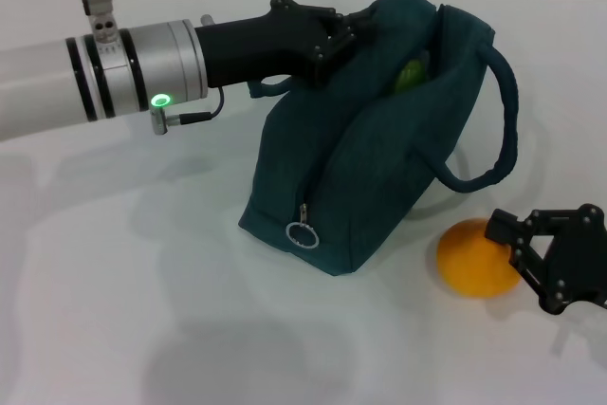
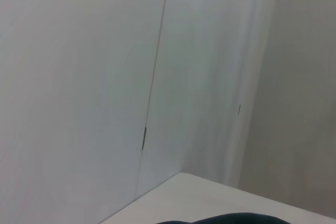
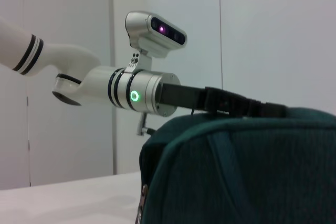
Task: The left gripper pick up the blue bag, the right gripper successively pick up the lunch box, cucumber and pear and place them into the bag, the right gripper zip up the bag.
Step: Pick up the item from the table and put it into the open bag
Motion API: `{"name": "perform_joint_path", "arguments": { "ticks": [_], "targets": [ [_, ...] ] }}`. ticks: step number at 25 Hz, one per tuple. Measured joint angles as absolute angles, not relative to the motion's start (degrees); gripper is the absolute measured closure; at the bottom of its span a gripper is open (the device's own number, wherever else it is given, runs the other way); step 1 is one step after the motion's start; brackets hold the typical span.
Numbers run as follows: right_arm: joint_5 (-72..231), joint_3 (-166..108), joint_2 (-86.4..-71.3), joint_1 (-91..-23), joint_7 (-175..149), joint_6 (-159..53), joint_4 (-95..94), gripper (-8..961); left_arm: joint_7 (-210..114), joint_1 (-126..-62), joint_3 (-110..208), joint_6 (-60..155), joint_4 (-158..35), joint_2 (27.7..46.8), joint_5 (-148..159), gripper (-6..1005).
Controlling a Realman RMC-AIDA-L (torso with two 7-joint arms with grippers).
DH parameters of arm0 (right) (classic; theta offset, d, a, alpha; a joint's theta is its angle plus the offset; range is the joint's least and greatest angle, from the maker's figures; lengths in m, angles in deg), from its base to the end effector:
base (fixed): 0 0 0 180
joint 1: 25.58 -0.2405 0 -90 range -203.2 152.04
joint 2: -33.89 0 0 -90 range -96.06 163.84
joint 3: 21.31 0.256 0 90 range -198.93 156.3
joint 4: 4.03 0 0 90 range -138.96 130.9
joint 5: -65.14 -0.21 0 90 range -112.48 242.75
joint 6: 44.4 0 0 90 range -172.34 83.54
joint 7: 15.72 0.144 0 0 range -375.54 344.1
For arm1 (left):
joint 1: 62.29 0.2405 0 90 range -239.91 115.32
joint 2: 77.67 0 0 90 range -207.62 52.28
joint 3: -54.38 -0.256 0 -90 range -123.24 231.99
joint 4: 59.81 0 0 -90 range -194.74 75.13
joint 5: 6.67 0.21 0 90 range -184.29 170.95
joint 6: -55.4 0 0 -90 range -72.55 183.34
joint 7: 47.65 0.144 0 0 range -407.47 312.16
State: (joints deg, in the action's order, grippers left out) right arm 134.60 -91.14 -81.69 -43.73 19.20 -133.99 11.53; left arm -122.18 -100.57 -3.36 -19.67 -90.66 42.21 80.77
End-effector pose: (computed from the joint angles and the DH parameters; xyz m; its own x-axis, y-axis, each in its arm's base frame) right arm 0.2997 0.2512 -0.0334 0.7496 0.0218 -0.6616 -0.3054 -0.8753 -0.3749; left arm -0.1829 0.3811 -0.0319 0.7243 0.1967 0.6608 0.4074 -0.8953 -0.1800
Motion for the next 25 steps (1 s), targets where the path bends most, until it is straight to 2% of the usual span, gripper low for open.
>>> {"name": "perform_joint_path", "arguments": {
  "ticks": [5, 15, 25],
  "targets": [
    [131.79, -90.5, -81.36, -43.12, 18.9, -139.16, 12.21, 924, -122.66, -99.93, -3.36, -21.37, -91.33, 42.09, 80.76, 959],
    [121.09, -90.49, -81.37, -45.4, 21.14, -147.99, 15.03, 908, -124.56, -99.01, -3.37, -24.54, -94.23, 41.92, 80.85, 959],
    [115.92, -91.87, -82.19, -57.47, 31.6, -145.42, 15.59, 892, -124.76, -99.59, -3.36, -24.18, -93.96, 42.07, 81.23, 959]
  ]
}}
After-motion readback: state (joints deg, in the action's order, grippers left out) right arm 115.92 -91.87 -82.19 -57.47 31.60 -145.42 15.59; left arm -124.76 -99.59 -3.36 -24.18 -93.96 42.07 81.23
